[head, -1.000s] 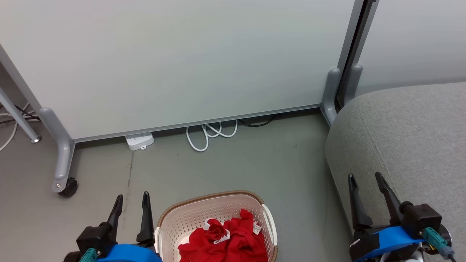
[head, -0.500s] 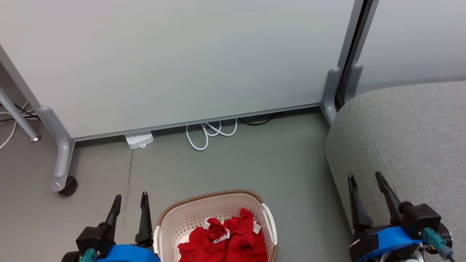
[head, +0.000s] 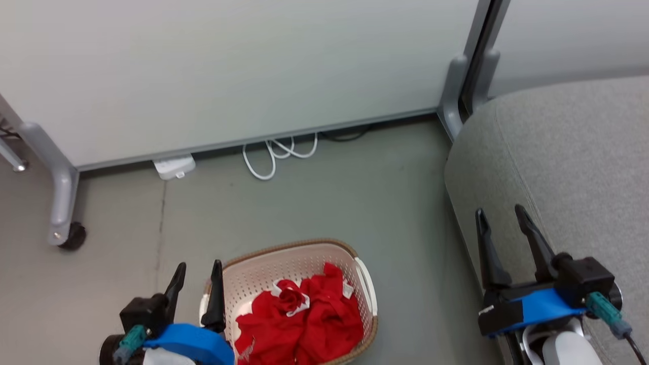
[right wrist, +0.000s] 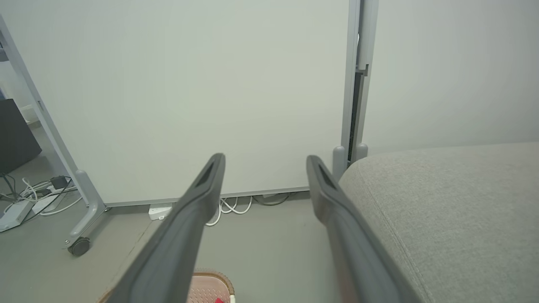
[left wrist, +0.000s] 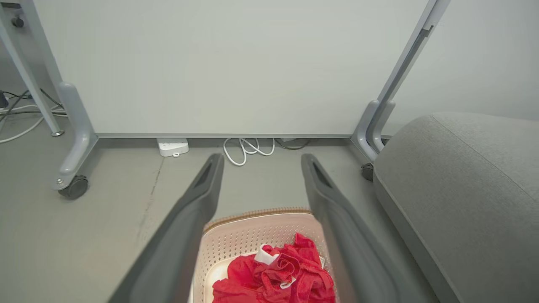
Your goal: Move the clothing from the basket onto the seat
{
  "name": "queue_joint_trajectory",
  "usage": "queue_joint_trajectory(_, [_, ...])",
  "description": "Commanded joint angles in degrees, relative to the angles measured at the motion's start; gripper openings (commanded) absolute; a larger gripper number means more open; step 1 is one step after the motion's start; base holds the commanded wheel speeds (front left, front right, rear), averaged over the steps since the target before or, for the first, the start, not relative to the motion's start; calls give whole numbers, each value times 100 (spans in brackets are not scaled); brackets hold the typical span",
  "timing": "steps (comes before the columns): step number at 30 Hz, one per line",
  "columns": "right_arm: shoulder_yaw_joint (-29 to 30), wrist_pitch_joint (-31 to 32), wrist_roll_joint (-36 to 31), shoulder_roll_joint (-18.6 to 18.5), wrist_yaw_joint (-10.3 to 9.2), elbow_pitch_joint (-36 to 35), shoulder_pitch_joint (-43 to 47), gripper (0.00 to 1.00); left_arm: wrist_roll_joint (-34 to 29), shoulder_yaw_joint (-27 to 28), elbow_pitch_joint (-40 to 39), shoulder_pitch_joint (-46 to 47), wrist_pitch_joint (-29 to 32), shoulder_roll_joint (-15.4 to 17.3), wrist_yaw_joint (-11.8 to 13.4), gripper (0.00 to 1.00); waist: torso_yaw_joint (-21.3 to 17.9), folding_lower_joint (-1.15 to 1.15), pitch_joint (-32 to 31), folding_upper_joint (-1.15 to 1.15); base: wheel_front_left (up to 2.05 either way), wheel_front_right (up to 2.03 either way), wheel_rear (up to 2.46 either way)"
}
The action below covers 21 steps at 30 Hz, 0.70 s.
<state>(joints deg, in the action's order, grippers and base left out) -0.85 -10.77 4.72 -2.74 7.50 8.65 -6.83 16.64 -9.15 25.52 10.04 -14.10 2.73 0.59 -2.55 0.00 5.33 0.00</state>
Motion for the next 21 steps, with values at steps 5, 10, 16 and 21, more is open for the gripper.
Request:
queue_joint_trajectory(5, [-113,-150,143,-23,-2,-24,-375,100,167,-3,475,516,354,76,-140,100,-397,0,868,0,0,0,0])
queue_joint_trajectory(10, [-247,-303,314,-22,-2,77,-747,100,181,-113,1049,1053,797,178,-265,100,-776,0,1575,0,0,0,0])
queue_joint_trajectory(16, [-463,-420,548,-18,-2,259,-1159,100,55,-231,1767,1667,1168,325,-253,100,-1201,0,2278,0,0,0,0])
queue_joint_trajectory(21, [-741,-442,752,-18,-2,317,-1439,100,-23,-243,2338,2103,1380,442,-76,100,-1521,0,2722,0,0,0,0])
